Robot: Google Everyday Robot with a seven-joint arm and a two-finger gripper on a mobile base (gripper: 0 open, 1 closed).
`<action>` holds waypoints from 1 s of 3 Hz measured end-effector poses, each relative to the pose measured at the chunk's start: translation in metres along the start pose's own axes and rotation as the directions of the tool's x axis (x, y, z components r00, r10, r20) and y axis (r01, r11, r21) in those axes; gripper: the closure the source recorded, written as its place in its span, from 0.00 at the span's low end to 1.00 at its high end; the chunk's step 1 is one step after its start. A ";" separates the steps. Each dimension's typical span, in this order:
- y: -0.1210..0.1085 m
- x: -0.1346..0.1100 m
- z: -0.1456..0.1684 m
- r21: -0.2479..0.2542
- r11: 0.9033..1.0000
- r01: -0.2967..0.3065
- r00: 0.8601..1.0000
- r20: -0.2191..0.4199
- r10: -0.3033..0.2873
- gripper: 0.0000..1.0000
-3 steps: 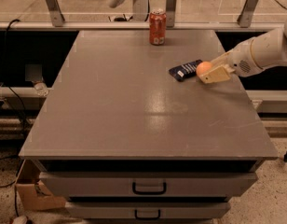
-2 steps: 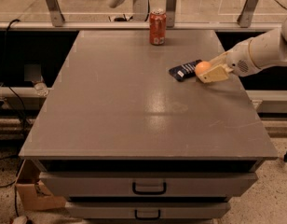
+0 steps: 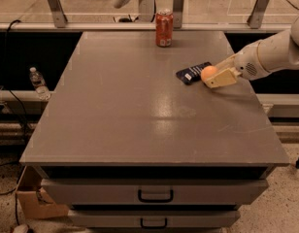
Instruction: Move orange near rxbar blueberry
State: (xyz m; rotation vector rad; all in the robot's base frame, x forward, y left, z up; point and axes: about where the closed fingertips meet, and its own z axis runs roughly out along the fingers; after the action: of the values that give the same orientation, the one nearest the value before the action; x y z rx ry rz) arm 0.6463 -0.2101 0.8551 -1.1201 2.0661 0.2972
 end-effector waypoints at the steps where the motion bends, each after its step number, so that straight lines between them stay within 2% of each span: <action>1: 0.001 -0.001 0.002 -0.004 1.000 0.001 1.000 0.000 -0.001 0.13; 2: 0.002 -0.001 0.004 -0.008 1.000 0.002 1.000 -0.001 -0.002 0.00; 3: 0.002 -0.001 0.004 -0.008 1.000 0.002 1.000 -0.001 -0.002 0.00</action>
Offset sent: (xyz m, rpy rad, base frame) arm 0.0004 0.0023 -0.0014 0.0006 0.0023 0.0037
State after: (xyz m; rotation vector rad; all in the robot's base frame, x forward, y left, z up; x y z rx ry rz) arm 0.6470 -0.2057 0.8524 -1.1274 2.0659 0.3048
